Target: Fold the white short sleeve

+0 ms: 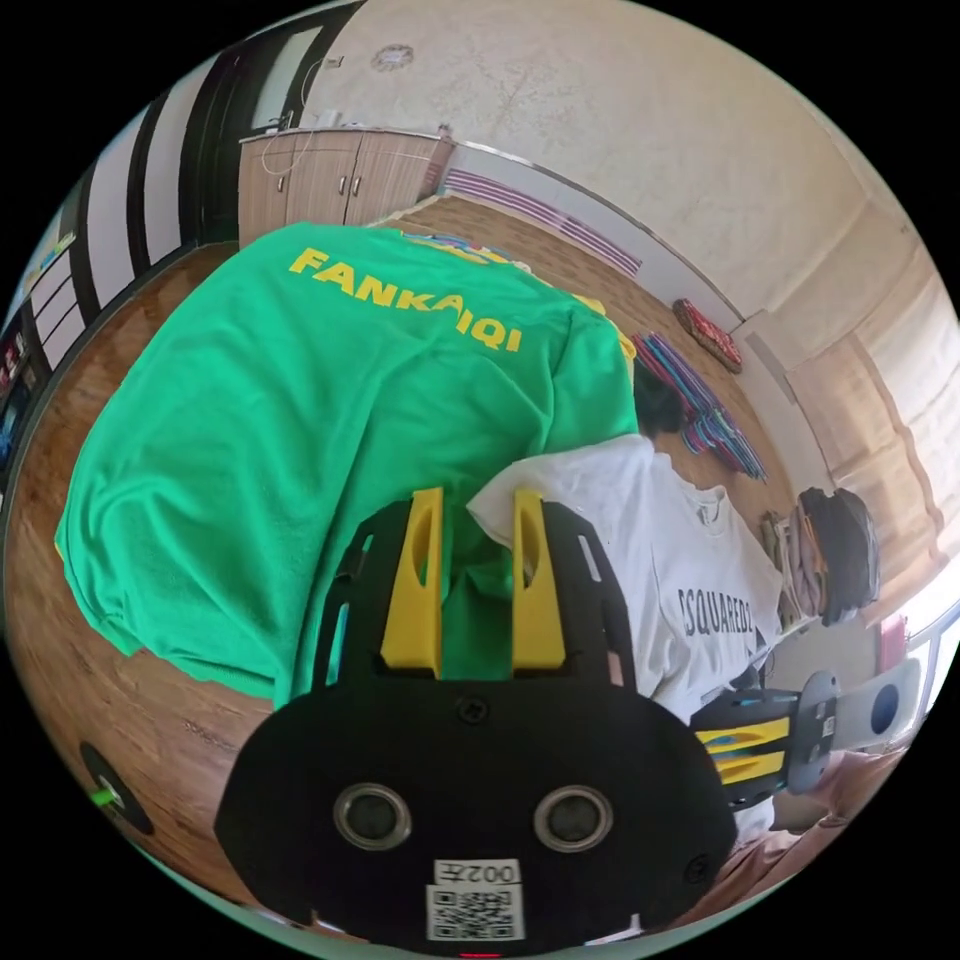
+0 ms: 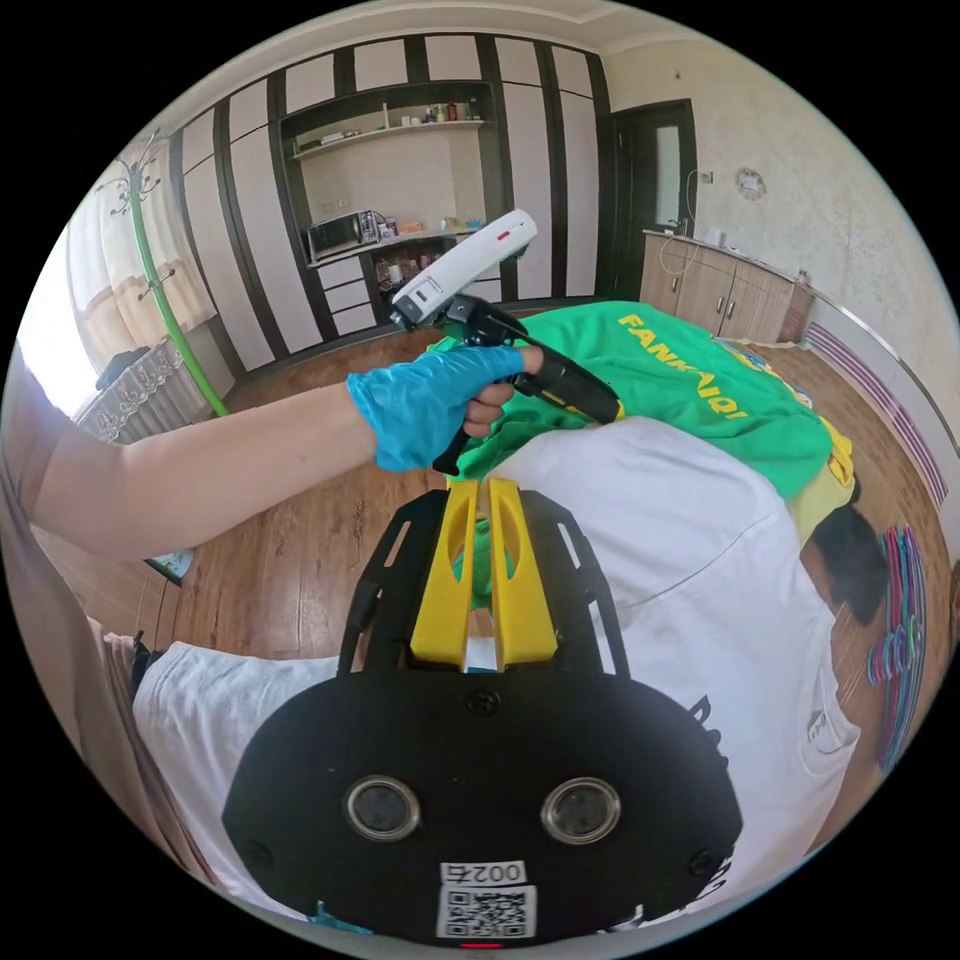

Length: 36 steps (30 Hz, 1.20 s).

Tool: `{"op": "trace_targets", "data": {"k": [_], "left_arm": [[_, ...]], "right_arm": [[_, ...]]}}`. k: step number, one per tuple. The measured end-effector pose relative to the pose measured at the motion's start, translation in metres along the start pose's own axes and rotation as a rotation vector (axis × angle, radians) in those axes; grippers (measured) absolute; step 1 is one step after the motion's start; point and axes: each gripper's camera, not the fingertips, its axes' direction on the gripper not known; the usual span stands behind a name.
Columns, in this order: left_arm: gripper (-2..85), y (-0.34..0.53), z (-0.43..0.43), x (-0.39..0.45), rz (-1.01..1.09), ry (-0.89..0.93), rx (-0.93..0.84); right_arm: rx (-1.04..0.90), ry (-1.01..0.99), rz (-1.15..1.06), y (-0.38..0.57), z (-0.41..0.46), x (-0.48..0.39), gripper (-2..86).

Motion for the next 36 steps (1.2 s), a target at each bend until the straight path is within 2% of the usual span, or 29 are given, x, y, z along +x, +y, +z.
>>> {"op": "trace_targets", "data": {"k": [5, 17, 23, 31, 36], "left_arm": [[0.1, 0.0, 0.0, 0.032, 0.049, -0.022, 0.015], [-0.9, -0.016, -0.074, 0.118, 0.154, -0.18, 0.169], [-0.9, -0.044, -0.086, 0.177, 0.277, -0.305, 0.146], [-0.9, -0.07, -0.081, 0.228, 0.314, -0.336, 0.07], [-0.9, -0.091, -0.094, 0.289, 0.393, -0.353, 0.059]], "right_arm": [[-0.007, -0.004, 0.002, 0.006, -0.008, 0.0, 0.3], [0.083, 0.011, 0.021, 0.028, -0.056, 0.001, 0.2], [0.14, 0.006, 0.033, 0.038, -0.079, 0.005, 0.2], [0.176, -0.006, 0.08, 0.06, -0.102, 0.024, 0.2], [0.239, -0.032, 0.123, 0.085, -0.133, 0.043, 0.3]]}}
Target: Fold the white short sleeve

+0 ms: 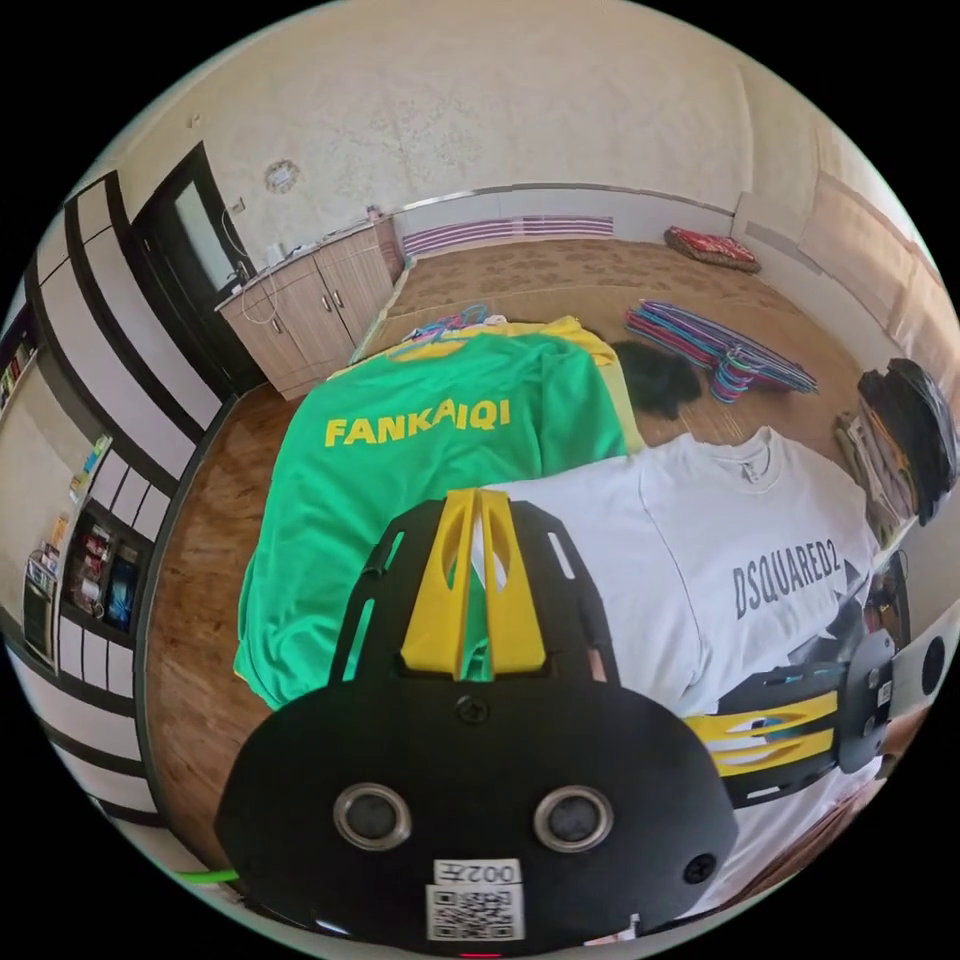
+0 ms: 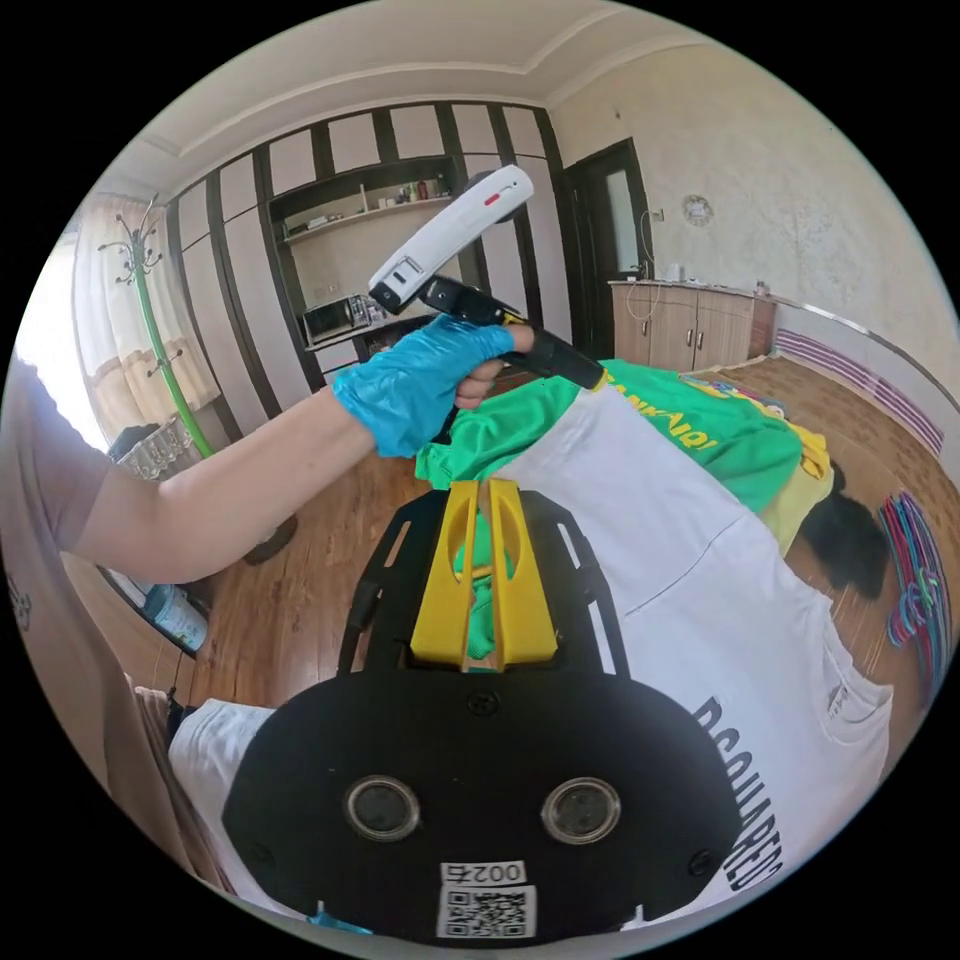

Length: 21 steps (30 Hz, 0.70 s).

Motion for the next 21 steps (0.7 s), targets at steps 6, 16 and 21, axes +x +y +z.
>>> {"op": "trace_targets", "data": {"k": [6, 16, 21], "left_arm": [[-0.9, -0.058, -0.035, 0.075, 0.155, -0.016, 0.029], [-0.9, -0.125, -0.031, 0.222, 0.363, 0.069, 0.004], [-0.9, -0.14, 0.006, 0.282, 0.455, 0.167, -0.062]], "right_arm": [[0.11, 0.011, 0.088, 0.031, -0.059, 0.03, 0.2], [0.113, 0.2, 0.22, 0.115, -0.141, 0.087, 0.4], [-0.009, 0.266, 0.294, 0.154, -0.148, 0.127, 0.5]]}}
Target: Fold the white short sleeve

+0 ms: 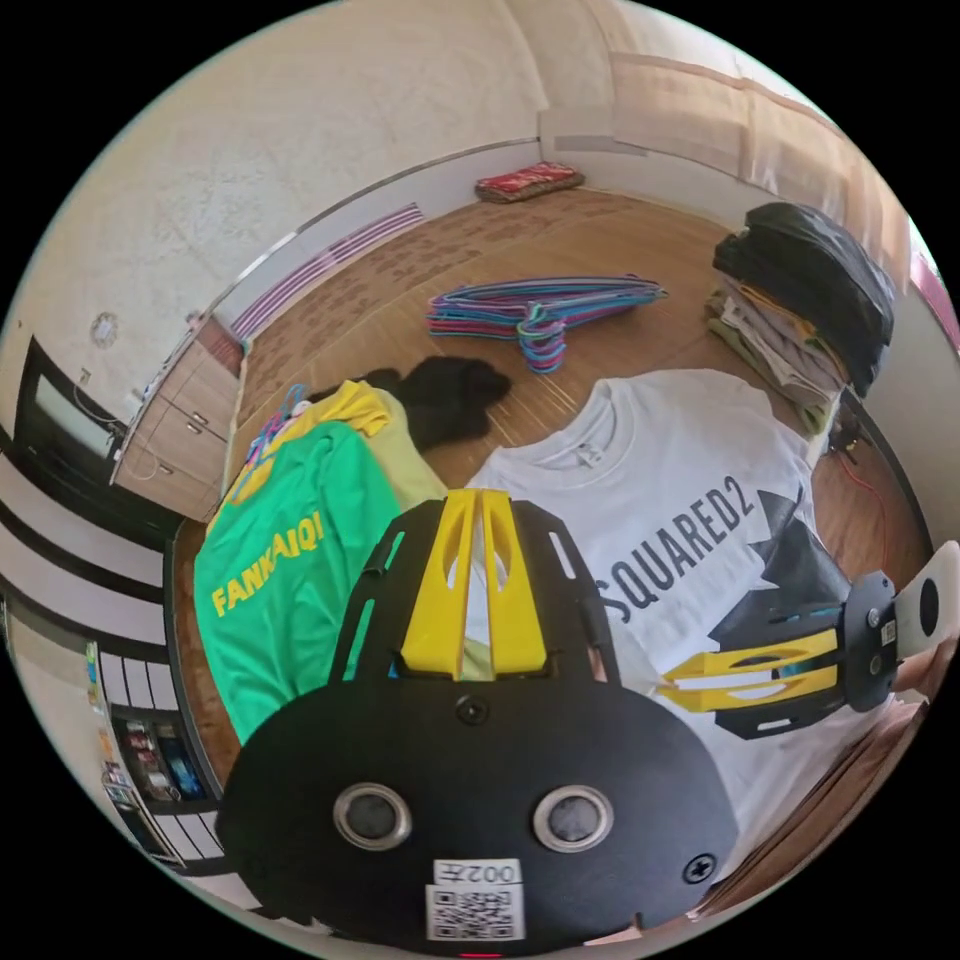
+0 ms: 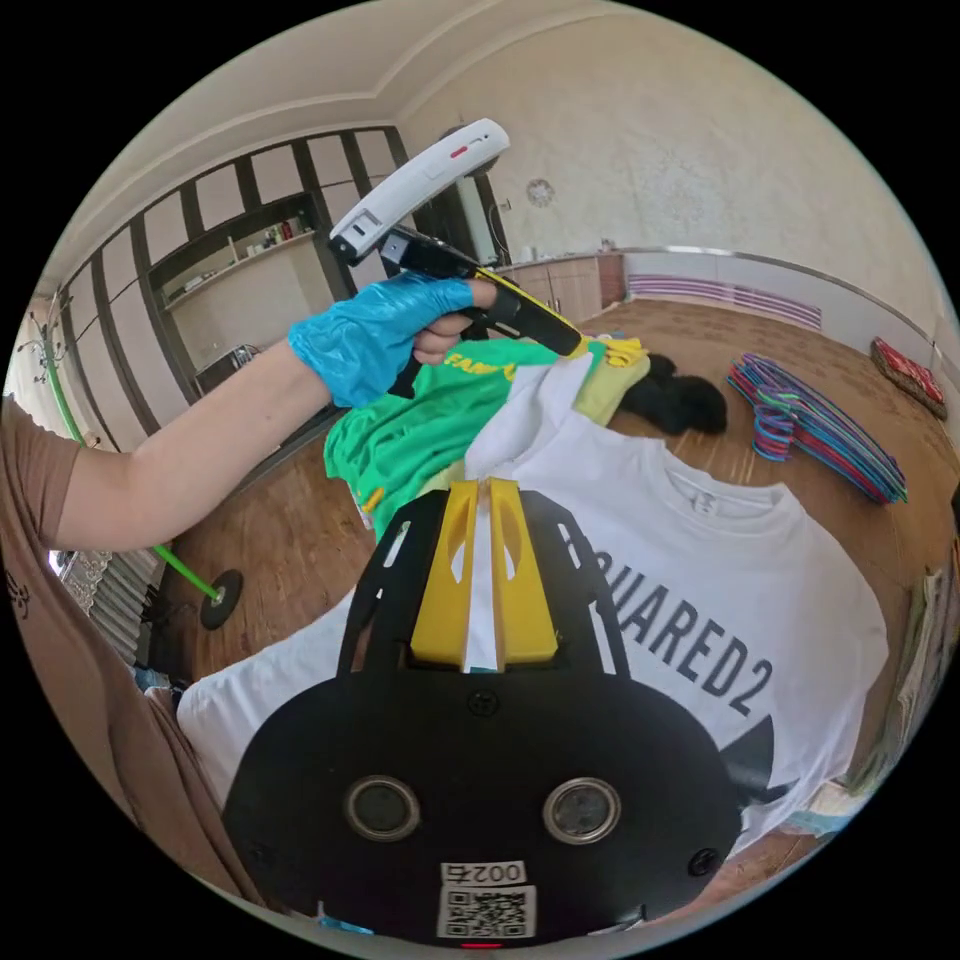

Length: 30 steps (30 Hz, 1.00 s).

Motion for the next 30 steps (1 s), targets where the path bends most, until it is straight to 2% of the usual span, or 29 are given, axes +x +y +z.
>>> {"op": "trace_targets", "data": {"k": [9, 14, 20, 26, 30], "left_arm": [[-0.8, -0.032, 0.05, 0.036, 0.108, 0.193, -0.01], [1.9, -0.038, 0.047, 0.043, 0.127, 0.273, 0.031], [4.2, -0.014, 0.01, 0.032, 0.128, 0.283, 0.096], [6.7, 0.063, 0.002, 0.034, 0.146, 0.284, 0.03], [9.8, 0.114, 0.009, 0.052, 0.168, 0.288, -0.053]], "right_arm": [[-0.246, 0.028, 0.076, 0.034, 0.042, 0.067, 0.5], [-0.375, 0.068, 0.067, 0.053, 0.067, 0.091, 1.1], [-0.325, 0.112, 0.072, 0.061, 0.061, 0.121, 3.6], [-0.22, 0.139, 0.141, 0.058, 0.071, 0.17, 7.1], [-0.216, 0.185, 0.157, 0.044, 0.095, 0.202, 8.4]]}}
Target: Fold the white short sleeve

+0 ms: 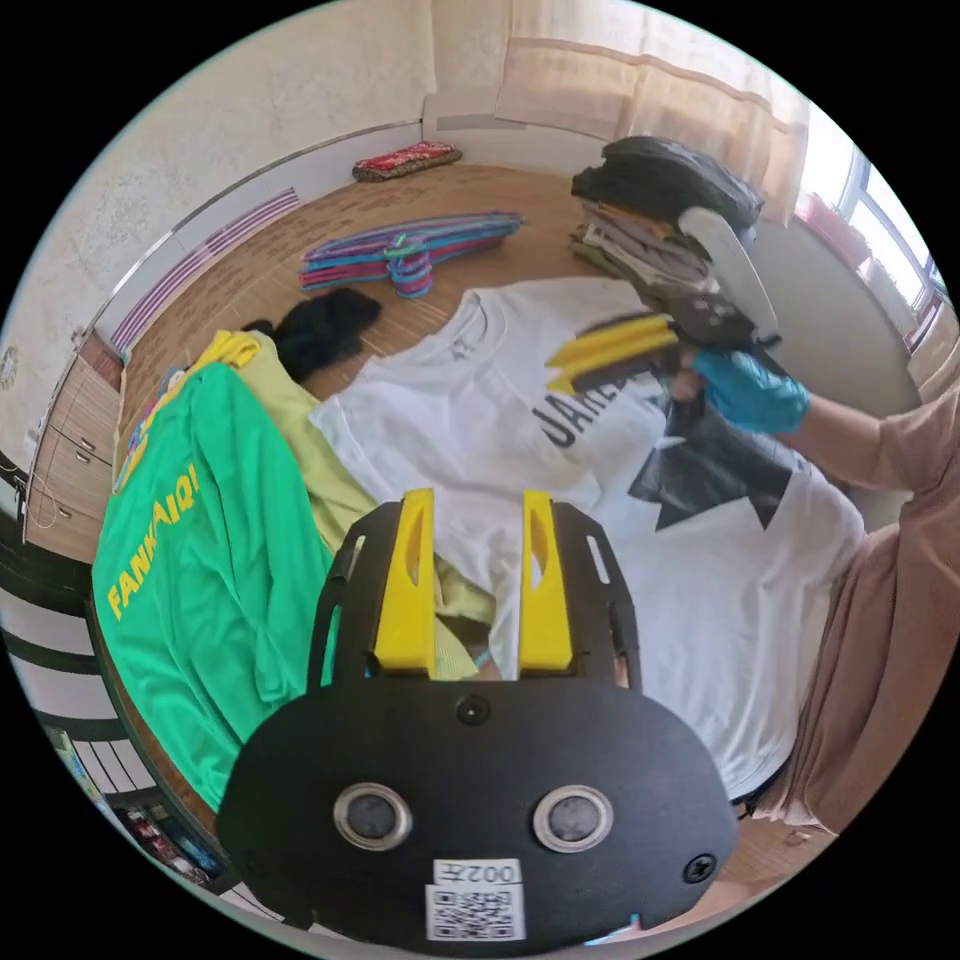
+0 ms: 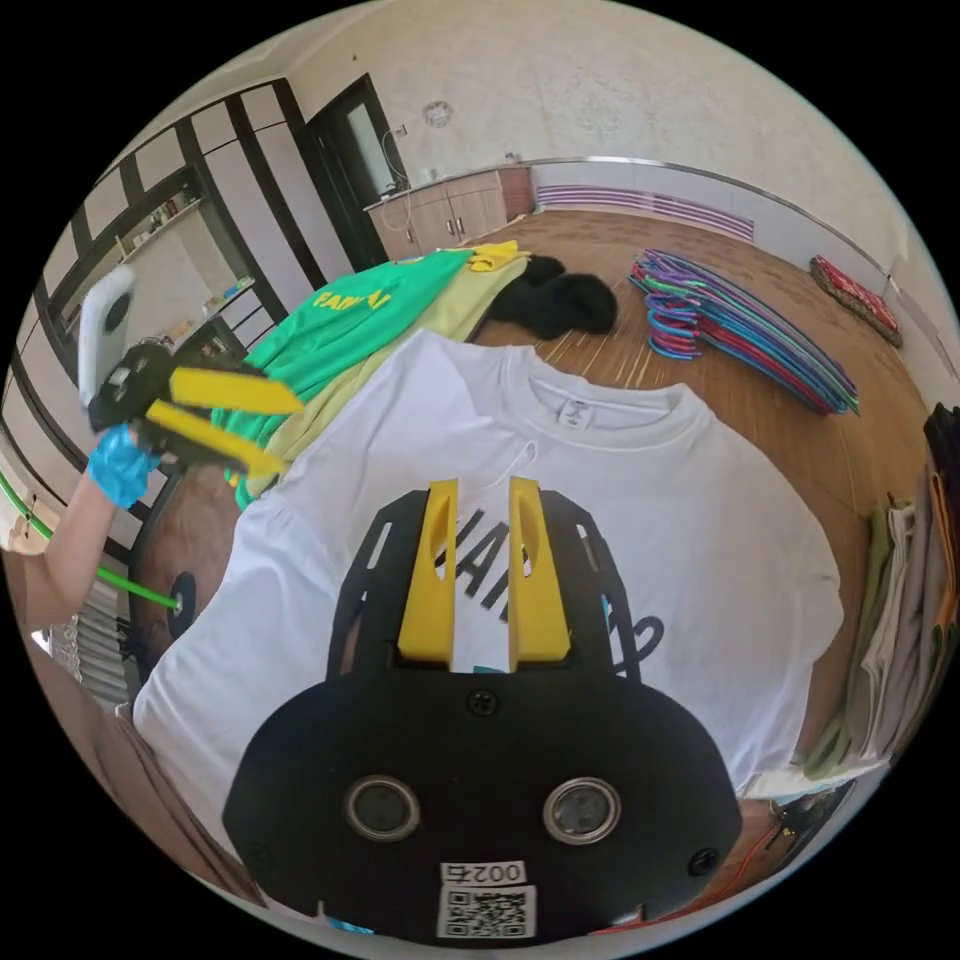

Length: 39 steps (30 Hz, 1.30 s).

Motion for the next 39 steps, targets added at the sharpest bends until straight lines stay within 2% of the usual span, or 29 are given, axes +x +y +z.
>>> {"op": "trace_targets", "data": {"k": [6, 9, 16, 21, 24, 32, 36, 39], "left_arm": [[9.9, 0.041, 0.015, 0.033, -0.016, -0.062, -0.042], [7.0, 0.058, 0.016, 0.041, -0.063, -0.124, -0.023], [-0.4, 0.104, -0.002, 0.051, -0.185, -0.206, 0.032], [-0.8, 0.14, -0.014, 0.057, -0.275, -0.179, 0.063], [0.7, 0.155, -0.023, 0.064, -0.274, -0.175, 0.096], [4.2, 0.185, -0.025, 0.074, -0.272, -0.209, 0.105], [4.1, 0.208, -0.032, 0.073, -0.338, -0.201, 0.149], [2.9, 0.223, -0.036, 0.074, -0.363, -0.181, 0.172]], "right_arm": [[-0.106, 0.043, -0.005, -0.039, 0.06, 0.018, 8.8], [-0.165, 0.109, -0.03, -0.046, 0.085, 0.017, 5.5], [-0.132, 0.157, -0.051, -0.04, 0.096, 0.023, 0.0], [-0.157, 0.105, -0.016, -0.04, 0.102, 0.036, 1.8], [-0.089, 0.098, -0.028, -0.05, 0.089, 0.034, 4.5], [0.073, -0.185, -0.15, -0.11, 0.113, 0.0, 10.0], [0.056, -0.226, -0.173, -0.14, 0.15, -0.014, 10.6], [-0.041, -0.29, -0.148, -0.16, 0.185, -0.019, 9.1]]}}
